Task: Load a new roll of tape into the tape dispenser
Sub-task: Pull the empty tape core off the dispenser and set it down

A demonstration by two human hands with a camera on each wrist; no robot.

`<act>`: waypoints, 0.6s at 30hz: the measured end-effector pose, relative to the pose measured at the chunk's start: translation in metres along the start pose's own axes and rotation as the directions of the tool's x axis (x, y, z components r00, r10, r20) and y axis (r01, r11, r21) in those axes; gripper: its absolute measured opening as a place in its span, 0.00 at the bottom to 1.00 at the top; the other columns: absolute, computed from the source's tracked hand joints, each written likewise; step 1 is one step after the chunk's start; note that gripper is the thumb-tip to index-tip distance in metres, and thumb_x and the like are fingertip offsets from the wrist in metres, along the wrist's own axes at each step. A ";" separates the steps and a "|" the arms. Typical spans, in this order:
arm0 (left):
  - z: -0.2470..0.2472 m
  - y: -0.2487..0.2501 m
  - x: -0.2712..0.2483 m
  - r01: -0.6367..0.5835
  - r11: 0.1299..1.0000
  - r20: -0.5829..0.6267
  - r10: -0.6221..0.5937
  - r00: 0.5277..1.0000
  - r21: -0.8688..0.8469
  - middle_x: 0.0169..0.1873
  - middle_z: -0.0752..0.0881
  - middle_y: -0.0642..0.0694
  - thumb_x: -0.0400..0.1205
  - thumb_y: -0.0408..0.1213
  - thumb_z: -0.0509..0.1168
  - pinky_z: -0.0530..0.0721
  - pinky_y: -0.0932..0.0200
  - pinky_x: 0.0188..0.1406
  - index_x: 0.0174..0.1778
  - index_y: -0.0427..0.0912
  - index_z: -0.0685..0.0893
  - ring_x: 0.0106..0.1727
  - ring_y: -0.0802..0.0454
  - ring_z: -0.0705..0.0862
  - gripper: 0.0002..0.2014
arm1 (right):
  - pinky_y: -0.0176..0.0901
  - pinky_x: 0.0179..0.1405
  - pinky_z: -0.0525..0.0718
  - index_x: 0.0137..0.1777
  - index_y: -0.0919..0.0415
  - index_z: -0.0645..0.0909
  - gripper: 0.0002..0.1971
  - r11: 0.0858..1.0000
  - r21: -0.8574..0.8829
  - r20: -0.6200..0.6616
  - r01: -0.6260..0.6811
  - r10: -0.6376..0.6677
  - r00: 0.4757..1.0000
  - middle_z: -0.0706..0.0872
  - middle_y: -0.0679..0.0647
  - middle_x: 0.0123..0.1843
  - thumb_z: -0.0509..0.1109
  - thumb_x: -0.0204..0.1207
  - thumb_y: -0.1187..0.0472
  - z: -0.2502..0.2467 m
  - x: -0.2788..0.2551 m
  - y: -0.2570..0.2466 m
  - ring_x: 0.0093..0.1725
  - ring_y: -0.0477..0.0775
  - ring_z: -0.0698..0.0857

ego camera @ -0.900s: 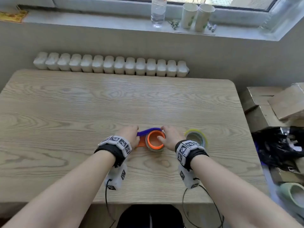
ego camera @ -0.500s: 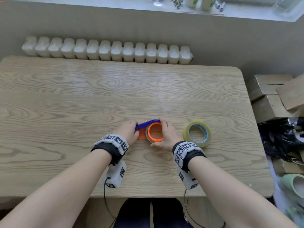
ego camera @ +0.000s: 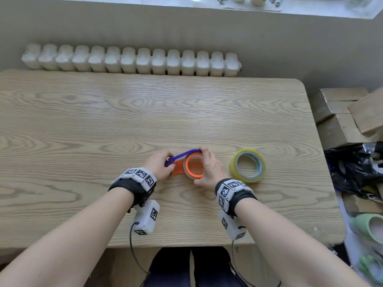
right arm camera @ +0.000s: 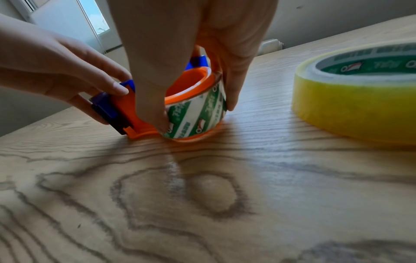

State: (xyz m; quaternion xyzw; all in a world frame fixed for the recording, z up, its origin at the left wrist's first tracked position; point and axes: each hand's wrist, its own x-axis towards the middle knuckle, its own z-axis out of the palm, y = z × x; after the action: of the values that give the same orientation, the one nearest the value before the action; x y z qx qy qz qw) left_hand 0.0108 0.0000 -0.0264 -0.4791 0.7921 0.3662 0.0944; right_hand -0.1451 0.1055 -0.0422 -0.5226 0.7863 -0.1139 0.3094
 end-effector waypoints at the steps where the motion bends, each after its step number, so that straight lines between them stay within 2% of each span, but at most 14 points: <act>1: -0.001 0.000 -0.001 0.012 0.999 0.005 -0.012 1.000 -0.030 0.53 0.88 0.41 0.78 0.39 0.65 0.78 0.54 0.58 0.62 0.42 0.80 0.58 0.42 0.84 0.16 | 0.54 0.57 0.82 0.76 0.56 0.56 0.50 1.000 -0.007 -0.010 0.010 -0.010 1.000 0.74 0.61 0.66 0.82 0.56 0.60 -0.003 -0.002 0.000 0.64 0.64 0.78; 4: -0.008 0.004 -0.008 0.052 0.988 0.048 -0.045 0.998 -0.145 0.40 0.90 0.45 0.78 0.41 0.66 0.80 0.56 0.52 0.61 0.44 0.80 0.50 0.47 0.88 0.16 | 0.53 0.52 0.82 0.77 0.57 0.57 0.48 0.998 -0.045 -0.029 0.049 -0.050 0.998 0.73 0.59 0.66 0.80 0.58 0.60 -0.015 -0.009 -0.003 0.65 0.61 0.77; 6: -0.014 0.009 -0.011 0.066 0.981 0.051 -0.057 0.997 -0.184 0.40 0.88 0.47 0.79 0.47 0.66 0.81 0.58 0.47 0.59 0.44 0.80 0.45 0.48 0.86 0.16 | 0.52 0.54 0.83 0.77 0.57 0.57 0.49 0.997 -0.033 -0.054 0.070 -0.071 0.996 0.73 0.58 0.68 0.80 0.58 0.60 -0.024 -0.013 -0.004 0.67 0.60 0.76; 8: -0.020 0.015 -0.011 0.087 0.970 0.051 -0.078 0.996 -0.226 0.41 0.87 0.45 0.79 0.54 0.63 0.82 0.54 0.52 0.58 0.41 0.81 0.45 0.47 0.85 0.21 | 0.54 0.57 0.82 0.77 0.57 0.58 0.49 0.996 -0.007 -0.089 0.090 -0.090 0.992 0.73 0.57 0.69 0.79 0.56 0.60 -0.032 -0.017 -0.006 0.69 0.59 0.75; 10: -0.028 0.023 -0.011 0.086 0.967 0.057 -0.074 0.996 -0.240 0.37 0.88 0.44 0.80 0.59 0.58 0.82 0.51 0.54 0.55 0.36 0.83 0.43 0.45 0.86 0.27 | 0.54 0.55 0.83 0.77 0.56 0.58 0.49 0.994 -0.005 -0.123 0.108 -0.108 0.987 0.73 0.57 0.69 0.79 0.56 0.59 -0.040 -0.020 -0.008 0.69 0.58 0.74; 13: -0.040 0.038 -0.015 0.048 0.986 0.053 -0.040 0.998 -0.159 0.31 0.88 0.42 0.81 0.61 0.51 0.78 0.53 0.48 0.48 0.31 0.86 0.42 0.42 0.86 0.33 | 0.53 0.52 0.84 0.77 0.56 0.59 0.48 0.992 -0.007 -0.169 0.129 -0.129 0.977 0.73 0.56 0.69 0.79 0.56 0.59 -0.053 -0.023 -0.013 0.69 0.58 0.74; 15: -0.048 0.046 -0.017 0.031 0.997 0.038 -0.028 0.999 -0.072 0.28 0.86 0.47 0.81 0.62 0.52 0.75 0.55 0.44 0.45 0.34 0.85 0.41 0.42 0.84 0.32 | 0.53 0.52 0.84 0.77 0.57 0.60 0.48 0.989 -0.005 -0.200 0.149 -0.147 0.969 0.72 0.56 0.69 0.79 0.56 0.59 -0.061 -0.023 -0.016 0.69 0.59 0.75; 18: -0.055 0.053 -0.017 0.021 1.000 0.013 -0.021 1.000 -0.023 0.24 0.83 0.51 0.79 0.63 0.53 0.72 0.58 0.33 0.41 0.39 0.81 0.34 0.47 0.81 0.28 | 0.54 0.48 0.84 0.77 0.56 0.59 0.48 0.985 -0.008 -0.227 0.172 -0.169 0.959 0.72 0.57 0.68 0.80 0.56 0.60 -0.070 -0.023 -0.022 0.66 0.60 0.77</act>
State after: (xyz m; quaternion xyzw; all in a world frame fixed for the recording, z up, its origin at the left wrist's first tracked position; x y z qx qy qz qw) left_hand -0.0132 -0.0109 0.0478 -0.4861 0.7820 0.3776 0.0978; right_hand -0.1649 0.1069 0.0321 -0.5700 0.7679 -0.2038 0.2096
